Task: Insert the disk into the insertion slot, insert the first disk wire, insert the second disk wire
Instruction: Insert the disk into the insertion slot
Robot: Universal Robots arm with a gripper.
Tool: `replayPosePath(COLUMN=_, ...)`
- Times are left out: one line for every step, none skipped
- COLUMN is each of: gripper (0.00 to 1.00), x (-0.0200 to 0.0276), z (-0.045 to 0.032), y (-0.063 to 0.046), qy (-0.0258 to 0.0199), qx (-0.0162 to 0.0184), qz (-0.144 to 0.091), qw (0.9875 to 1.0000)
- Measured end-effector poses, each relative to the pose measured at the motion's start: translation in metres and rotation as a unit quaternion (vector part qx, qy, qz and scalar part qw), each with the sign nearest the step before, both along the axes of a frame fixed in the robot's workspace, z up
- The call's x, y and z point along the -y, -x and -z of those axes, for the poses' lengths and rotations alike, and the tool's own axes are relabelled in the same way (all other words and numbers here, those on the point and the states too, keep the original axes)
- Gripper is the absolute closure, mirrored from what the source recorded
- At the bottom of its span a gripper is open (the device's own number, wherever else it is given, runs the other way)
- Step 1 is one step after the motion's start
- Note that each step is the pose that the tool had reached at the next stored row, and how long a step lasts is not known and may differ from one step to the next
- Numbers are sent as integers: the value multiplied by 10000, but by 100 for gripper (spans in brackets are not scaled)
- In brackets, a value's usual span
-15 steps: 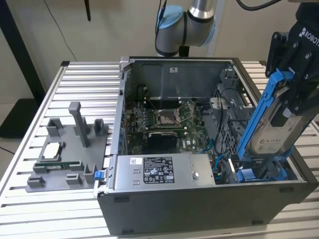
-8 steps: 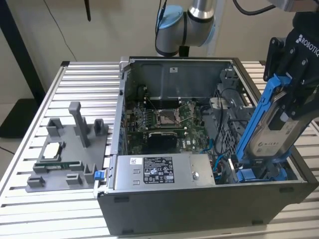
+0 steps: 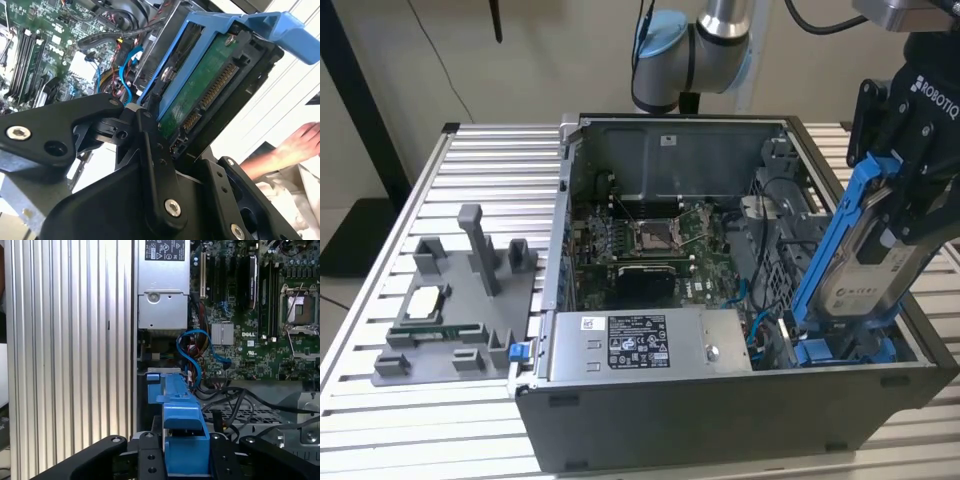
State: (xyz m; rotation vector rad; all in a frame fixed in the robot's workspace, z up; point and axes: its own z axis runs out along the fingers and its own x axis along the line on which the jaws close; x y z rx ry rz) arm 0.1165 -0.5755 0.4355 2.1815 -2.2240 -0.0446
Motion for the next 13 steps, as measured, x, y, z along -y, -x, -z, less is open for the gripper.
replayPosePath(gripper=100, x=0, z=0, y=0, qy=-3, qx=0, qz=0, qw=10000)
replayPosePath(gripper=100, x=0, z=1, y=0, qy=-2, qx=0, qz=0, qw=10000)
replayPosePath(gripper=100, x=0, z=3, y=0, qy=-2, qx=0, qz=0, qw=10000)
replayPosePath(gripper=100, x=0, z=6, y=0, qy=-3, qx=0, qz=0, qw=10000)
replayPosePath(gripper=100, x=0, z=10, y=0, qy=-3, qx=0, qz=0, qw=10000)
replayPosePath(gripper=100, x=0, z=13, y=0, qy=-3, qx=0, qz=0, qw=10000)
replayPosePath(gripper=100, x=0, z=17, y=-1, qy=-3, qx=-1, qz=-1, qw=10000)
replayPosePath(gripper=100, x=0, z=21, y=-1, qy=-3, qx=-2, qz=-1, qw=10000)
replayPosePath(gripper=100, x=0, z=24, y=-1, qy=-2, qx=-6, qz=-1, qw=10000)
replayPosePath(gripper=100, x=0, z=28, y=-1, qy=-3, qx=-9, qz=0, qw=10000)
replayPosePath(gripper=100, x=0, z=32, y=0, qy=-3, qx=-12, qz=0, qw=10000)
replayPosePath(gripper=100, x=0, z=35, y=0, qy=-3, qx=-14, qz=0, qw=10000)
replayPosePath(gripper=100, x=0, z=37, y=-1, qy=-2, qx=-16, qz=0, qw=10000)
